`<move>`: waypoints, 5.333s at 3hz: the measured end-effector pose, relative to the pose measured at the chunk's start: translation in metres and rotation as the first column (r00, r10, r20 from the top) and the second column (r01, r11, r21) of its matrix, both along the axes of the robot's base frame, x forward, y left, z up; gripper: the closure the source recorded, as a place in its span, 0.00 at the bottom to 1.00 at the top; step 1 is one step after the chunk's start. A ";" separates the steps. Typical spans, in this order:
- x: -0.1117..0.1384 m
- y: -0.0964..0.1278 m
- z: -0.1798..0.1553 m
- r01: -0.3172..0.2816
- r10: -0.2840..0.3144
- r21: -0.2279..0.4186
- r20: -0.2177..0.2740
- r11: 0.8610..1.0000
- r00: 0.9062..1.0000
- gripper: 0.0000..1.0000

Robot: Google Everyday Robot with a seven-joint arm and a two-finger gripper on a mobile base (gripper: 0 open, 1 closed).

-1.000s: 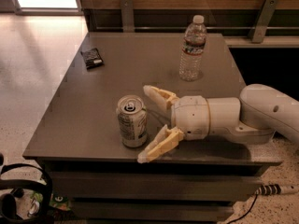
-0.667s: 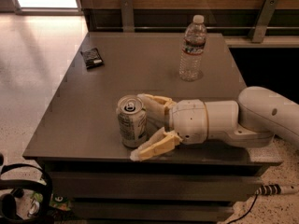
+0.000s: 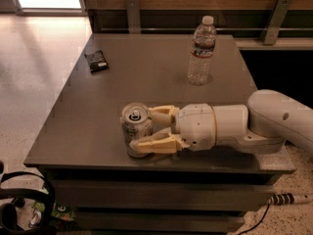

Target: Move 7up can near rxbar chocolate

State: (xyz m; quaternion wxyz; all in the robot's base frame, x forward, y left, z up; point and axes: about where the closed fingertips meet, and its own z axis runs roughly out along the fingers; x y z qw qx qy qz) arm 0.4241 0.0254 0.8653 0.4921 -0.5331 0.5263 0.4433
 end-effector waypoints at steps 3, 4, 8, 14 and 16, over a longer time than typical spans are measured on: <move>0.001 0.005 0.002 -0.009 0.009 0.003 0.002 1.000 1.000 1.00; 0.026 0.015 0.009 -0.019 0.020 0.047 -0.004 0.999 1.000 1.00; 0.177 0.022 0.040 0.410 -0.411 -0.084 0.015 0.908 0.912 1.00; 0.263 0.044 0.048 0.642 -0.643 -0.051 -0.028 0.765 0.765 1.00; 0.288 0.076 0.047 0.639 -0.637 0.002 -0.075 0.770 0.768 1.00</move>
Offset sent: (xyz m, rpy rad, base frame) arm -0.0009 0.0020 0.0008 -0.0009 -0.0016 0.0041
